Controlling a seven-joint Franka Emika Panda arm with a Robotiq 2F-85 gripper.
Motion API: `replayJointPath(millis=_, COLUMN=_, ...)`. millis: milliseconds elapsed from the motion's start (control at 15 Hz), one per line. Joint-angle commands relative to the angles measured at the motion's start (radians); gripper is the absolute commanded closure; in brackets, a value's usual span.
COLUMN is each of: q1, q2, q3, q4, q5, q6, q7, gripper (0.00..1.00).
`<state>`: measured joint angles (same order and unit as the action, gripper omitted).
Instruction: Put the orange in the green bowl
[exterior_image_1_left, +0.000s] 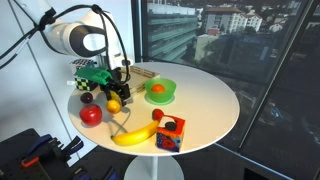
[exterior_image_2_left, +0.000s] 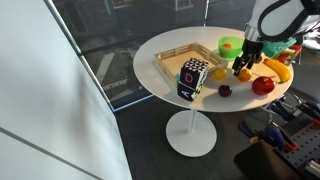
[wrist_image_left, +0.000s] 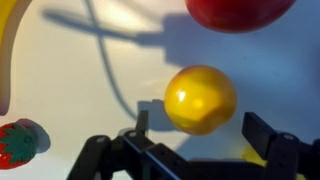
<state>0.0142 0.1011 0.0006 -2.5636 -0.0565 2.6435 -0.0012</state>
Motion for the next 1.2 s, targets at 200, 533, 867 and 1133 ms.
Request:
replayJointPath(millis=200, q1=0.009, q2=0.040, q3=0.005, q4=0.009, q5=-0.004, q6=0.045, q7=0.013, gripper=0.59)
replayJointPath(millis=533, q1=0.017, q2=-0.016, q3=0.003, q4=0.015, q5=-0.011, q6=-0.065, q7=0.018, gripper=0.62)
replayJointPath(millis=867, q1=0.014, q2=-0.070, q3=0.001, q4=0.033, q5=-0.020, q6=-0.130, q7=0.029, gripper=0.62)
replayJointPath(millis=1133, q1=0.007, q2=-0.084, q3=-0.001, q4=0.063, q5=-0.015, q6=-0.131, q7=0.034, gripper=0.62)
